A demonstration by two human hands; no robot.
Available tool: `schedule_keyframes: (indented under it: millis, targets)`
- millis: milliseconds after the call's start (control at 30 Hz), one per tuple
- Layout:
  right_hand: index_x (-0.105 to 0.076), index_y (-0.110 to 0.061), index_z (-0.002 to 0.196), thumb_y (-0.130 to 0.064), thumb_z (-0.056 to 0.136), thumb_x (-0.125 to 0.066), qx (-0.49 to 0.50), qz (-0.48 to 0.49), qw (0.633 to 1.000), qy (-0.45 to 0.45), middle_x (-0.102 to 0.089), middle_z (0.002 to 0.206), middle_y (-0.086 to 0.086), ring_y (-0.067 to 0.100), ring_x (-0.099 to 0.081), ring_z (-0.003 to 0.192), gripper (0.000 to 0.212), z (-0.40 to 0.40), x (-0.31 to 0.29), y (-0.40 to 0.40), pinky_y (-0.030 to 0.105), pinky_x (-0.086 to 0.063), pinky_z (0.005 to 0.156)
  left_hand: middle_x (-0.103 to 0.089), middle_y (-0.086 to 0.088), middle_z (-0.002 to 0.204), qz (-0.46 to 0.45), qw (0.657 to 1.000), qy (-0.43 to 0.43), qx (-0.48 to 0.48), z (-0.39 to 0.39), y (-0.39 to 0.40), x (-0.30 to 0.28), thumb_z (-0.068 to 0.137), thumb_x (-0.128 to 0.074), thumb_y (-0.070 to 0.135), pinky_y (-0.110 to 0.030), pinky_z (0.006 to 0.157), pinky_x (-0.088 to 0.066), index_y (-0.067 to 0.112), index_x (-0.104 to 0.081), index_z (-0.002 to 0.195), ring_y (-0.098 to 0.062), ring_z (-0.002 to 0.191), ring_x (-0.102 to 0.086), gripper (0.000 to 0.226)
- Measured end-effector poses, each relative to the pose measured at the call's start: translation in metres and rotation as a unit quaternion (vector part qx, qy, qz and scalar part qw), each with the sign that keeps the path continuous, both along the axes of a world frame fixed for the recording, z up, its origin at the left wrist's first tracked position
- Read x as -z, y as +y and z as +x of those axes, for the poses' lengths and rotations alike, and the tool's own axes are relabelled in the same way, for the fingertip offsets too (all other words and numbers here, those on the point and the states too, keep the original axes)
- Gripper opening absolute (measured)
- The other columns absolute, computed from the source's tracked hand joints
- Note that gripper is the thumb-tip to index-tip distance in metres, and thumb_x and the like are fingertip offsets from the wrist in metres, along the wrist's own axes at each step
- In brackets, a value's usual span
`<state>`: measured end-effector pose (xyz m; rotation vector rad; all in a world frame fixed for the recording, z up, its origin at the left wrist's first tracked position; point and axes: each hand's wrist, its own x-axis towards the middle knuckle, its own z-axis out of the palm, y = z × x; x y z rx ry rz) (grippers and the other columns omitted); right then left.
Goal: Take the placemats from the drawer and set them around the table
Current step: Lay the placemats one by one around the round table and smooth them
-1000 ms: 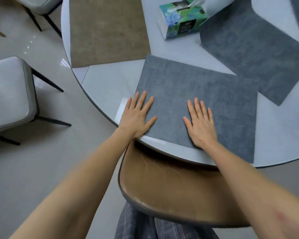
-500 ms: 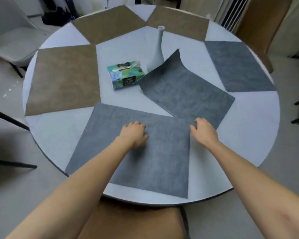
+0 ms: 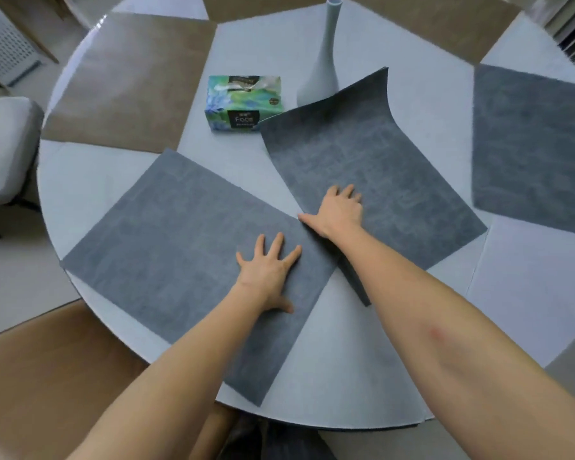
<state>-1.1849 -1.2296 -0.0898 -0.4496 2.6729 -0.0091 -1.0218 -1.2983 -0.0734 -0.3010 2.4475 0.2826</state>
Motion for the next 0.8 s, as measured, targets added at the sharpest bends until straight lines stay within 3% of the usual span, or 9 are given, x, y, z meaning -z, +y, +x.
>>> schedule_keyframes:
  millis: [133,267,433,500,567,700,800]
  targets:
    - [-0.015,0.007,0.145,-0.056,0.082,-0.054,-0.011,0.035,0.999,-0.014,-0.026,0.147,0.035,0.050,-0.021,0.138,0.097,-0.010,0.005,-0.015,0.051,-0.037,0.101,0.010,-0.001,0.160,-0.005,1.000,-0.004,-0.005,-0.002,0.000,0.001,0.063,-0.080,0.055,-0.074,0.103,-0.020,0.038,-0.001,0.152,-0.038,0.146,0.005,0.120]
    - [-0.019,0.013,0.141,-0.010,0.093,-0.042,-0.003,0.047,0.999,-0.002,-0.034,0.141,0.038,0.053,-0.026,0.135,0.058,-0.009,0.006,-0.022,0.055,-0.038,0.099,0.011,0.000,0.159,-0.003,1.000,0.005,-0.006,0.000,0.000,0.001,0.063,-0.080,0.055,-0.073,0.105,-0.020,0.039,-0.001,0.151,-0.036,0.146,0.006,0.120]
    - [-0.049,0.002,0.122,0.005,0.091,-0.038,0.016,-0.084,0.995,0.055,-0.058,0.123,0.021,0.040,-0.053,0.117,0.033,-0.013,-0.012,0.001,0.043,-0.047,0.089,0.011,0.001,0.159,0.001,1.000,0.004,-0.008,0.000,0.000,0.001,0.064,-0.080,0.054,-0.073,0.105,-0.019,0.039,-0.001,0.152,-0.036,0.146,0.007,0.120]
    - [-0.050,-0.001,0.119,0.009,0.089,-0.036,0.074,-0.134,0.986,0.065,-0.059,0.118,0.023,0.041,-0.055,0.111,0.035,-0.006,-0.019,0.021,0.044,-0.048,0.085,0.011,0.000,0.160,0.003,1.000,0.002,-0.010,0.001,0.000,0.001,0.064,-0.080,0.053,-0.074,0.105,-0.018,0.038,0.000,0.152,-0.037,0.146,0.007,0.120]
    - [-0.047,-0.006,0.130,0.013,0.086,-0.034,0.109,-0.179,0.975,0.079,-0.060,0.117,0.023,0.041,-0.057,0.107,0.050,0.008,-0.021,0.043,0.044,-0.047,0.087,0.011,0.000,0.160,0.005,1.000,0.003,-0.012,0.000,0.000,0.001,0.064,-0.080,0.053,-0.074,0.105,-0.017,0.038,0.000,0.152,-0.037,0.146,0.008,0.120]
    - [-0.036,-0.019,0.146,0.020,0.082,-0.035,0.102,-0.226,0.964,0.096,-0.050,0.136,0.011,0.035,-0.053,0.116,0.075,0.033,-0.026,0.089,0.040,-0.040,0.101,0.014,0.000,0.160,0.022,1.000,-0.011,-0.018,0.000,-0.001,-0.002,0.067,-0.080,0.051,-0.073,0.107,-0.013,0.037,0.001,0.152,-0.036,0.146,0.011,0.119]
    - [-0.040,-0.024,0.144,0.021,0.078,-0.035,0.073,-0.225,0.964,0.124,-0.052,0.133,0.009,0.034,-0.055,0.111,0.080,0.040,-0.040,0.117,0.039,-0.040,0.100,-0.001,-0.002,0.161,0.139,0.985,0.014,-0.101,-0.004,-0.002,-0.014,0.069,-0.079,0.051,-0.063,0.114,-0.014,0.032,-0.014,0.153,-0.032,0.148,0.001,0.108]
